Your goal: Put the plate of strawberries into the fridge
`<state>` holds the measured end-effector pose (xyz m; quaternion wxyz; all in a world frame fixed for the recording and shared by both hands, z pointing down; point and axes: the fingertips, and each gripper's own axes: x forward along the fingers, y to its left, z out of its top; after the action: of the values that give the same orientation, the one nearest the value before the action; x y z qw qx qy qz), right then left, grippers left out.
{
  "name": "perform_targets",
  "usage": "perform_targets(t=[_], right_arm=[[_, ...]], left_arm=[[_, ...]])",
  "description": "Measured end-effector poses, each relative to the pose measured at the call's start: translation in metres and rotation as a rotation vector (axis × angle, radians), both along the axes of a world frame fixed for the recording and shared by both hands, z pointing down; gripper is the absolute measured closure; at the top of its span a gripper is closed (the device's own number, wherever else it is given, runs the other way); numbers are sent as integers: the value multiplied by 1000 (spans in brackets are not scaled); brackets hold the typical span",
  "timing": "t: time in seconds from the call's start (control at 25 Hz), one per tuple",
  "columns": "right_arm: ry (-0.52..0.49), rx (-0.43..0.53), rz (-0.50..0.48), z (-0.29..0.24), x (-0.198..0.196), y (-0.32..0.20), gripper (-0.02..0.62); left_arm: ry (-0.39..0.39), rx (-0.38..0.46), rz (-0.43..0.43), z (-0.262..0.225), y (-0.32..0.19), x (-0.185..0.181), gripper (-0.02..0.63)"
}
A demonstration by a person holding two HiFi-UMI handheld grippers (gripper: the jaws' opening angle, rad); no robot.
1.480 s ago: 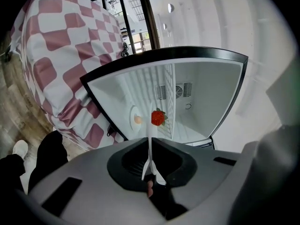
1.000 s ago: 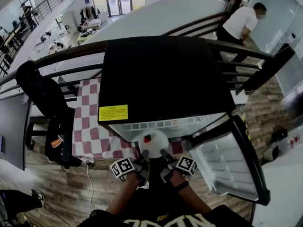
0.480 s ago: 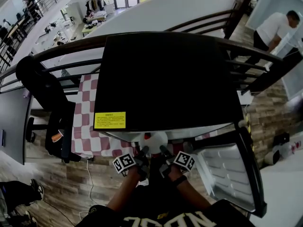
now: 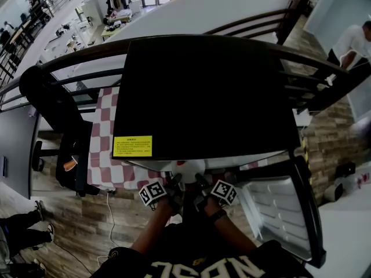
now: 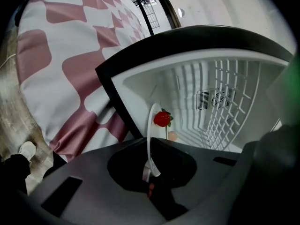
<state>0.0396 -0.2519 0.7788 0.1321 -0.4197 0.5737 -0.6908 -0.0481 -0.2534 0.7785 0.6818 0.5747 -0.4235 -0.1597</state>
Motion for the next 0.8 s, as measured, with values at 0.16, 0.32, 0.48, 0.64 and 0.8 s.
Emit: perform_targets(t=[0.16, 0.32, 0.48, 0.64, 0.8], right_arm=[[0, 1, 17, 2, 1, -6, 565], [-10, 9, 32, 1, 2, -15, 565], [-13, 8, 46, 1, 0, -25, 565], [3, 4, 55, 0, 2, -34, 565], [38, -2, 51, 2, 2, -39, 565]], left_arm=[[11, 2, -16, 2, -6, 0, 568], [17, 13, -26, 0, -14, 0, 568], [23, 13, -44, 0, -24, -2, 568], [26, 15, -54, -1, -32, -2, 568], [11, 3, -48, 1, -35, -1, 566]])
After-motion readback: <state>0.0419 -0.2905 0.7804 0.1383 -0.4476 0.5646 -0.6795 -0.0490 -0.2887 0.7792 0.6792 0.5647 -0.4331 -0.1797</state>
